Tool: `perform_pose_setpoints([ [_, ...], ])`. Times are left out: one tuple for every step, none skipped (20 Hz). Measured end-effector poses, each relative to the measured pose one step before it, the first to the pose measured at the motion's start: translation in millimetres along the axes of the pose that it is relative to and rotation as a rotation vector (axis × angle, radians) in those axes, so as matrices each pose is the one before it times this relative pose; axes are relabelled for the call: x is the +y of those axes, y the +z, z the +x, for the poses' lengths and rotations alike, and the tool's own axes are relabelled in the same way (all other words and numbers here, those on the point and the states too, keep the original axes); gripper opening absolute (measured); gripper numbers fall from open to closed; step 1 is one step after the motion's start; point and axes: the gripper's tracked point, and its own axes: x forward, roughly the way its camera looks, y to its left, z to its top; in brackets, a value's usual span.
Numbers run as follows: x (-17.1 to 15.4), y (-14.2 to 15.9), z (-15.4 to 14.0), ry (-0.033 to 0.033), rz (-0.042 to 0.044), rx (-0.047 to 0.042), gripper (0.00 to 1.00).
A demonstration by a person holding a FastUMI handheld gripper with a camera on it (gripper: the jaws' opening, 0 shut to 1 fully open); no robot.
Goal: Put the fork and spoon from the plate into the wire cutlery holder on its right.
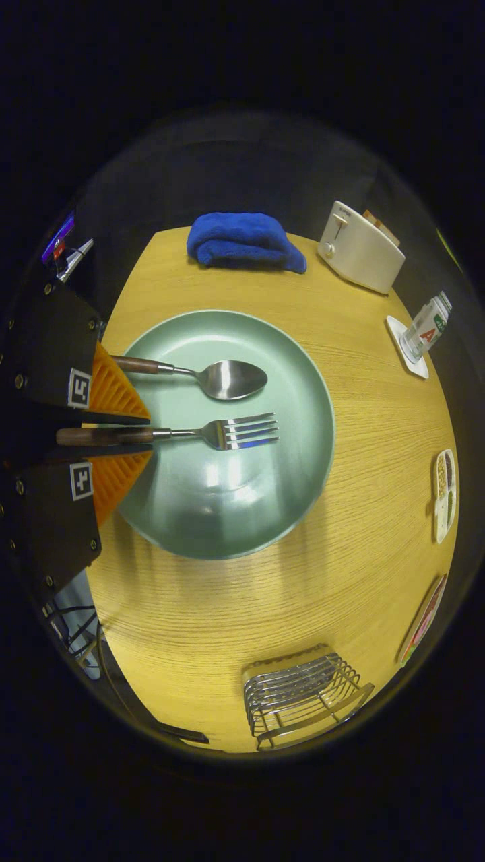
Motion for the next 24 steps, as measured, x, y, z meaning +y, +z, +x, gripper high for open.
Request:
perform_pose_setpoints([
  [0.77, 0.88, -0.91, 0.00719, 0.01279, -0.0017, 0.15],
  [0.69, 1.13, -0.99, 0.00678, 0.01222, -0.00323, 0.15],
  [-0.05, 0.99, -0.99, 0.00317, 0.00749, -0.00284, 0.15],
  [-0.41, 2.4, -1.69, 0.0012, 0.00597, -0.00787, 0.15],
  [-0.77, 0.56, -1.3, 0.00204, 0.00155, -0.00446, 0.15],
  [0.89, 1.67, -1.82, 0.0059, 0.00373, -0.00632, 0.15],
  [-1.06, 0.05, 0.07, -0.00199, 0.00351, -0.00161, 0.15],
  [-3.25, -0.3, 1.52, -0.00845, 0.00338, 0.00476, 0.15],
  [3.21, -0.13, -7.24, 0.02201, 0.02354, 0.00146, 0.15],
  [1.59, -2.3, 9.1, 0.01128, 0.02184, 0.00432, 0.01],
  [0.1, 0.66, 0.23, 0.00908, 0.01387, -0.0008, 0.01],
  [0.7, 0.77, -0.32, 0.00582, 0.00441, -0.00111, 0.01],
  [-0.65, 0.74, -0.01, -0.00426, -0.00227, -0.0014, 0.01],
  [0.21, -1.28, 2.29, -0.00095, 0.00222, 0.00018, 0.06],
  [1.27, -0.05, -0.18, 0.00568, 0.00212, 0.0032, 0.08],
  [1.0, -3.65, 0.92, 0.00146, -0.00276, 0.01297, 0.14],
  [-0.66, -3.37, 2.04, -0.00724, -0.00522, 0.00979, 0.2],
  [-1.58, -3.33, 1.62, -0.00912, -0.00501, 0.01338, 0.21],
  [0.96, -4.4, 2.61, -0.00042, -0.00263, 0.01699, 0.21],
  [0.2, -3.94, 2.17, 0.00175, -0.00071, 0.01483, 0.21],
  [0.4, -4.56, 2.7, 0.00197, -0.00258, 0.01613, 0.21],
  [2.13, 0.34, -5.65, 0.00862, 0.01094, 0.00524, 0.21],
  [-1.25, -1.6, 7.43, 0.00188, 0.00626, 0.0094, 0.14],
  [-0.17, 1.03, -0.23, 0.00024, -0.00169, 0.00297, 0.07],
])
